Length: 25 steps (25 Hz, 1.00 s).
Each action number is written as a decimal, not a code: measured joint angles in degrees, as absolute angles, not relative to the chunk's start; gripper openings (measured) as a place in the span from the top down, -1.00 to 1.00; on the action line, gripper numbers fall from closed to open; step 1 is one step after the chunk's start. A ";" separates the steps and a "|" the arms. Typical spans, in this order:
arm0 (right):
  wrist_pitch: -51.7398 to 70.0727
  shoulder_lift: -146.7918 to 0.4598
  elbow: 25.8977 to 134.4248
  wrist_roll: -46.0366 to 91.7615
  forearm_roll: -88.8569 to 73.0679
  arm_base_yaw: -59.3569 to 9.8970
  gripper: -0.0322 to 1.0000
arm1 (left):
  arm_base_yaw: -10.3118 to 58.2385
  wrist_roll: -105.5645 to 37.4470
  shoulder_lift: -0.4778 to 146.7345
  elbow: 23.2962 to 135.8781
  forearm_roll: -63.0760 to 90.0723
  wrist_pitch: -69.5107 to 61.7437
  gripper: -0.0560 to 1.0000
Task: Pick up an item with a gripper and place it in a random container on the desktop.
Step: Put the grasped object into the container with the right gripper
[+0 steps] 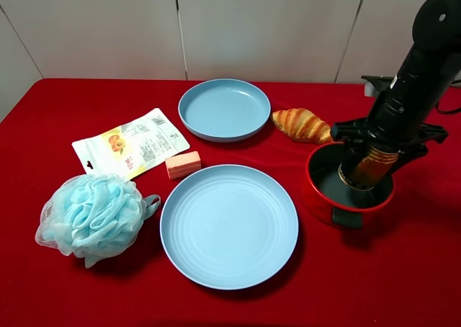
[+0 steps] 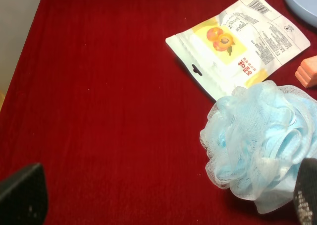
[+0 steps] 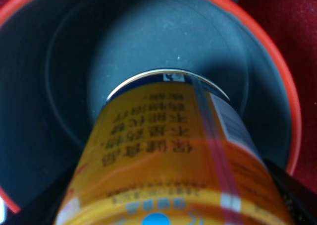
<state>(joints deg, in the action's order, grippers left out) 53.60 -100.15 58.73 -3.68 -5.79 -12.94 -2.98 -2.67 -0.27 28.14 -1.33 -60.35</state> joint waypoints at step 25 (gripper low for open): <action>52.13 -102.38 58.73 -3.50 -7.09 -12.94 -0.40 | -2.98 -2.67 -0.27 28.14 -1.33 -60.35 -0.99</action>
<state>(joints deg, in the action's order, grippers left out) 52.13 -102.38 58.73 -3.50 -7.09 -12.94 -2.98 -2.67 -0.27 28.14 -1.33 -60.35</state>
